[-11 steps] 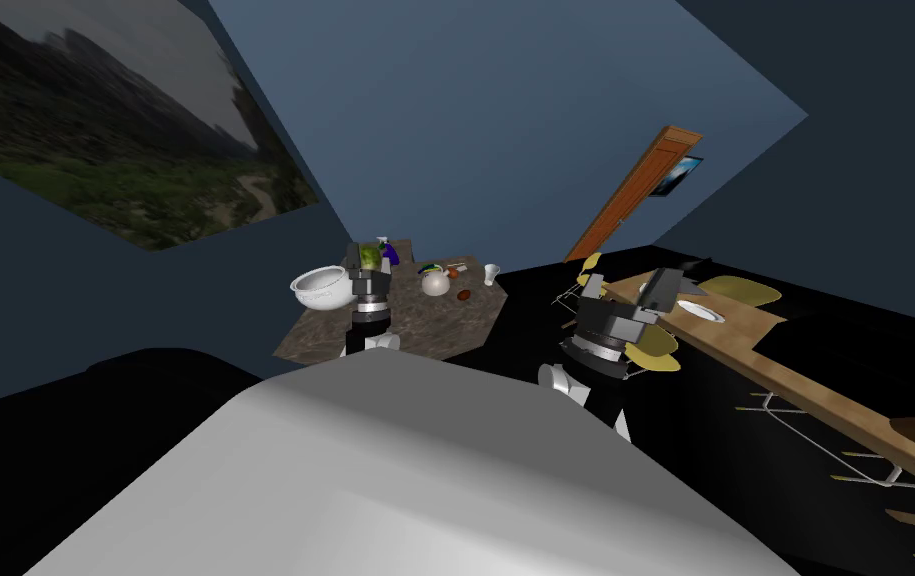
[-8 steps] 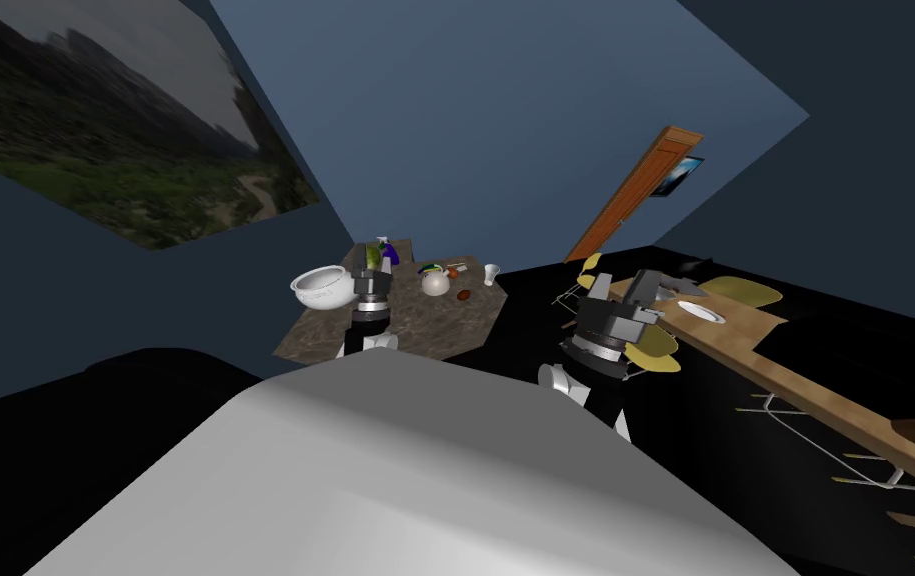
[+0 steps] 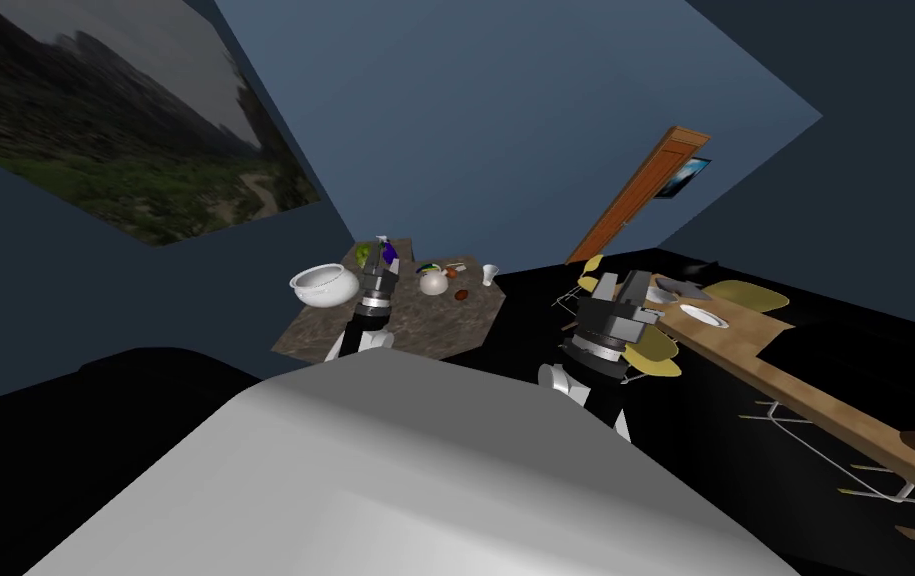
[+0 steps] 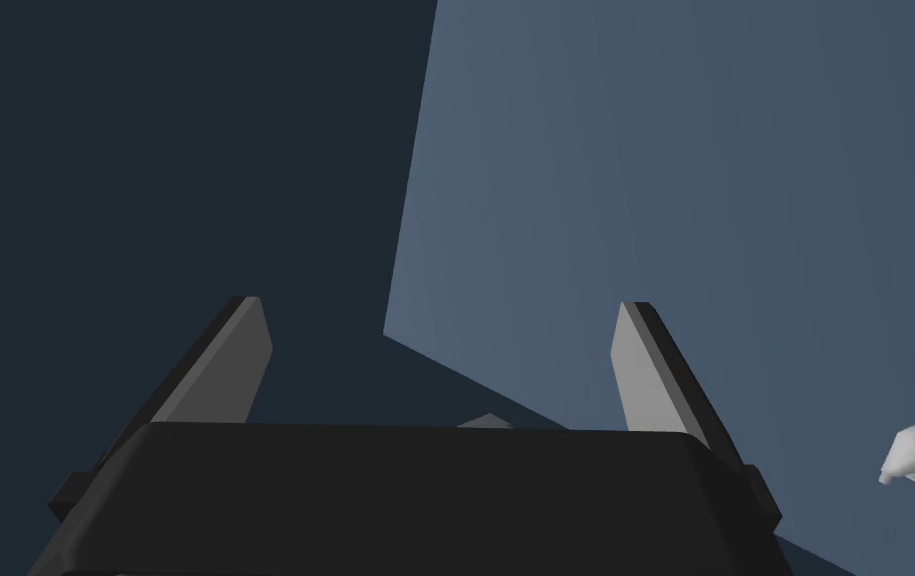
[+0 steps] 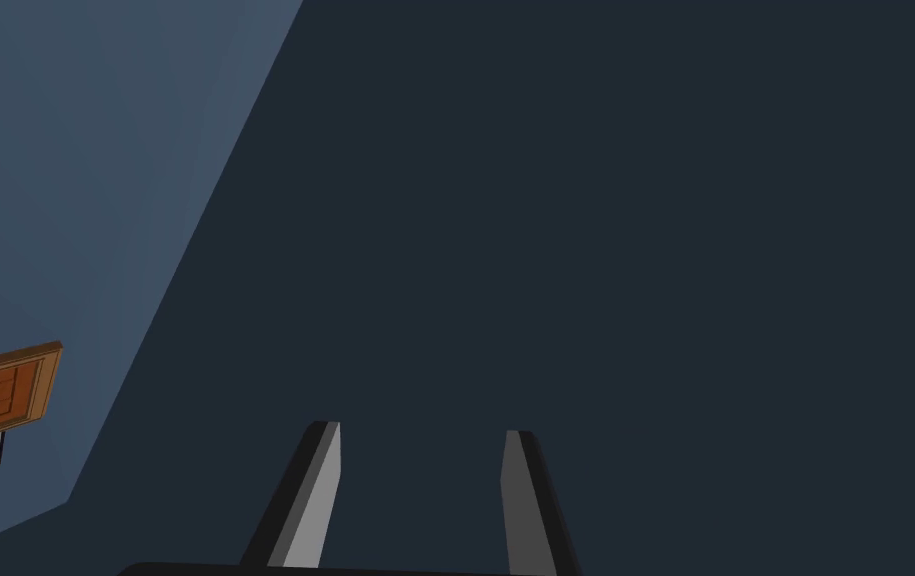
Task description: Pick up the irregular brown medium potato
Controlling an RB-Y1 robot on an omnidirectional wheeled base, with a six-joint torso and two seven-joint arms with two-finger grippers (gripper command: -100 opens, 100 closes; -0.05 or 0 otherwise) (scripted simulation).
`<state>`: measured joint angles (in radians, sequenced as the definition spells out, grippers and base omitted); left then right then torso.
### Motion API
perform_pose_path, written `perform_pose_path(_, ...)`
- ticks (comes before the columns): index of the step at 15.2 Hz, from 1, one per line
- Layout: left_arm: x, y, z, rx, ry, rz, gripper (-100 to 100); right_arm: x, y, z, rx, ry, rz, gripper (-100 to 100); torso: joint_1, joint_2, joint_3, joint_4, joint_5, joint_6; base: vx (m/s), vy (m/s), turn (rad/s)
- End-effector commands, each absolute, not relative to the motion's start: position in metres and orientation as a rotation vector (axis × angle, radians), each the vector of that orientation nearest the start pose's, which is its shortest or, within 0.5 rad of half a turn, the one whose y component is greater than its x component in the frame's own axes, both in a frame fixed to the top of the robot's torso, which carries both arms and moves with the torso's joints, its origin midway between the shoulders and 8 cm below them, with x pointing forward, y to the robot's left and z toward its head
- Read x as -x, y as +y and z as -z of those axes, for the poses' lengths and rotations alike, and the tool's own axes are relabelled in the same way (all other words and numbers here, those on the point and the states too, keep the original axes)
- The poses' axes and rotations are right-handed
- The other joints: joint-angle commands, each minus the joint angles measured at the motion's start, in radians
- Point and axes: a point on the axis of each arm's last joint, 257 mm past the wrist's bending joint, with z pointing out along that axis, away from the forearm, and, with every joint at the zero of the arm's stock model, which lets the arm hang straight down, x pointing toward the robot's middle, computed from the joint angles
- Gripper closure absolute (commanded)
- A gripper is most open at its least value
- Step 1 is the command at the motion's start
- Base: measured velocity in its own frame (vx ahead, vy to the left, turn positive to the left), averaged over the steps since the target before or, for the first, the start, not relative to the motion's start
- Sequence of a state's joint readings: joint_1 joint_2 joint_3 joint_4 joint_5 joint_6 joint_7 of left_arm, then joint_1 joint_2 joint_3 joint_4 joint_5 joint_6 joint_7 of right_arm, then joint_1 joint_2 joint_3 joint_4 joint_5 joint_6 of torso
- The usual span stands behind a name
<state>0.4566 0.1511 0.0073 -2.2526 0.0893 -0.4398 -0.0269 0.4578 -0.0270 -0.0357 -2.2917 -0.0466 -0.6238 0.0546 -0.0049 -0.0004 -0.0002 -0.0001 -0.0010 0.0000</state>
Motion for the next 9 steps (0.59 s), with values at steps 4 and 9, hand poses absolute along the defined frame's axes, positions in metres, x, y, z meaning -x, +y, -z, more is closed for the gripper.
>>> perform_pose_path(4,-0.389,0.275,-0.004,0.668,0.813,1.336,-100,-0.318,-0.284,-0.065,-0.504,0.493,-1.296,0,0.0,0.0,0.0,0.0,0.0,0.0,0.003,-0.067,0.038)
perform_pose_path(9,-0.409,0.277,0.01,0.724,0.88,1.333,-100,-0.318,-0.284,-0.065,-0.504,0.493,-1.296,0,-0.001,-0.001,0.0,0.0,0.0,0.0,0.008,-0.079,0.045)
